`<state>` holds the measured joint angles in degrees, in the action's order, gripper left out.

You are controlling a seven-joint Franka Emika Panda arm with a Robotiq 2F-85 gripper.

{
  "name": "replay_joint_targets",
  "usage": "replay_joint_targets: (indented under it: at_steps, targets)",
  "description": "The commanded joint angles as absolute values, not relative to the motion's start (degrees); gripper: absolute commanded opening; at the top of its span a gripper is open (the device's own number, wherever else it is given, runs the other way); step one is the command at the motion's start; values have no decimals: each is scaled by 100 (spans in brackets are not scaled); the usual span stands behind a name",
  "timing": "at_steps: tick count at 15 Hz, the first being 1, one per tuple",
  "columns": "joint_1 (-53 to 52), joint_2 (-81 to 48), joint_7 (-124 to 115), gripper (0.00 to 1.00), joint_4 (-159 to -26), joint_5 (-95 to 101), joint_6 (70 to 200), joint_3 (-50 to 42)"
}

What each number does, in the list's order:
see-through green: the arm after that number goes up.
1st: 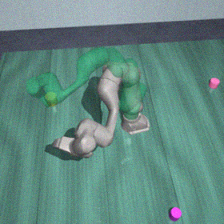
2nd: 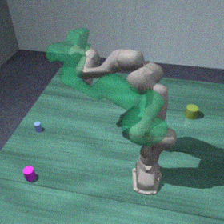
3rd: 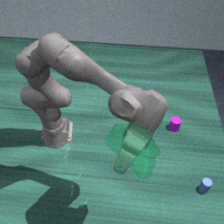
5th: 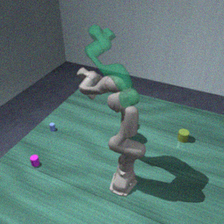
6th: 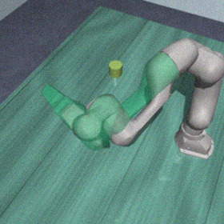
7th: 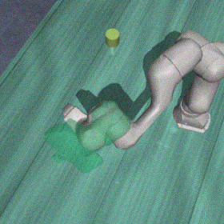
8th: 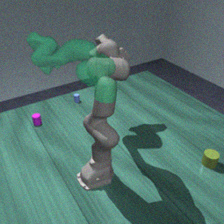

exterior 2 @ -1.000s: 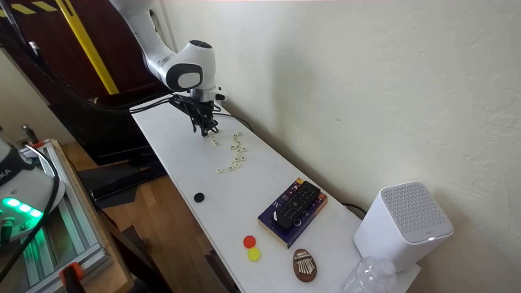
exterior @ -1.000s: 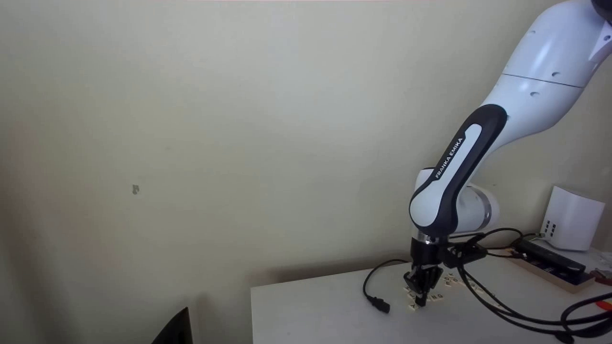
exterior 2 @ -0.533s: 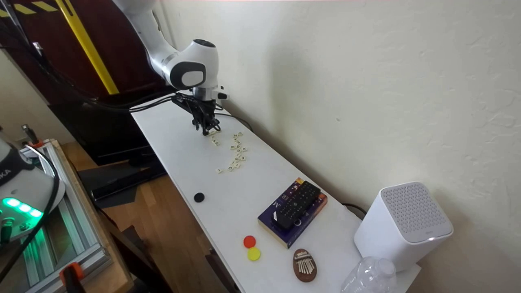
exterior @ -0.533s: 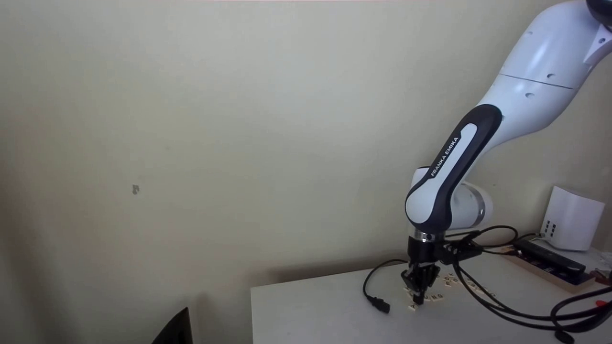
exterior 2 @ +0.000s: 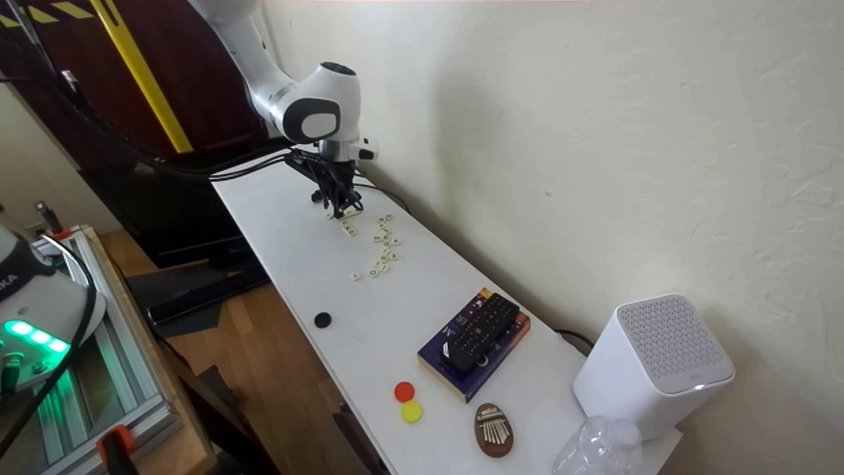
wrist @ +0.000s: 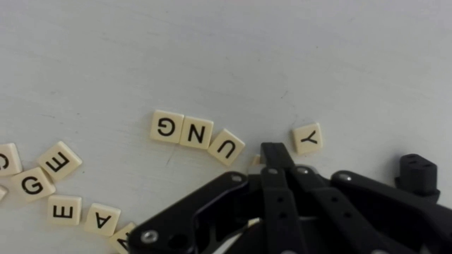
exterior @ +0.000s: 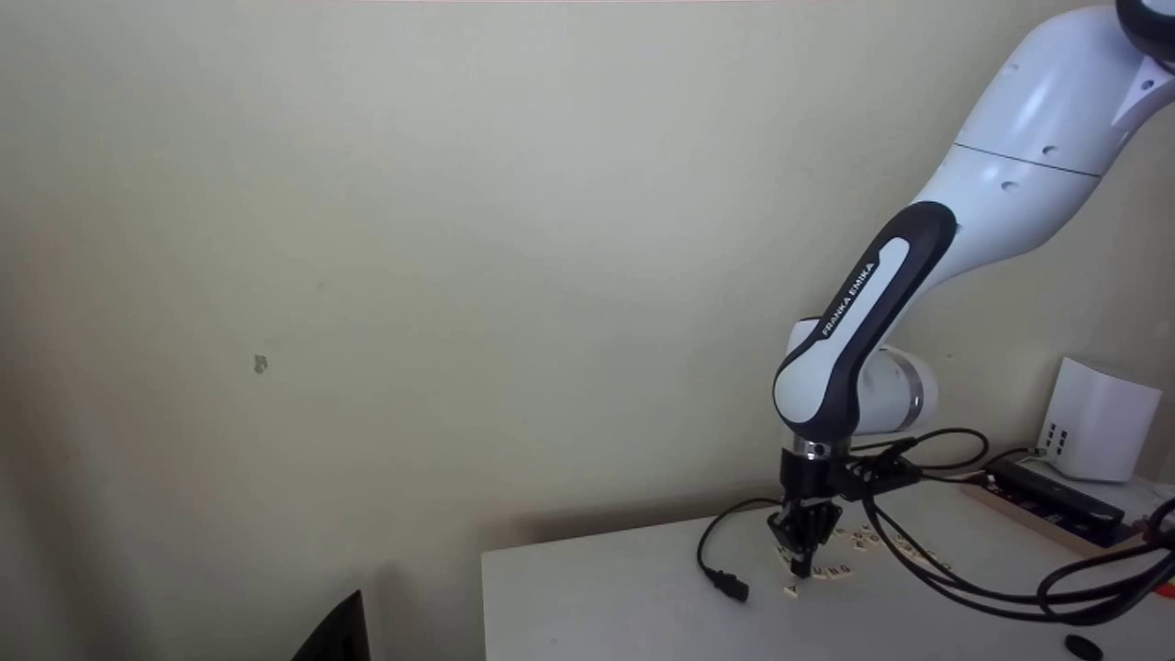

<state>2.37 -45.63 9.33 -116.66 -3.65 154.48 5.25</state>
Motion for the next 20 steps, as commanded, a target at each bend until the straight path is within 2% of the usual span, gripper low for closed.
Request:
replay_joint_targets:
  at_steps: [1,20]
  targets:
    - [277,-4979,877,0,-11288,-306,15384,492]
    - [226,-5066,835,0,-11057,-289,14725,451]
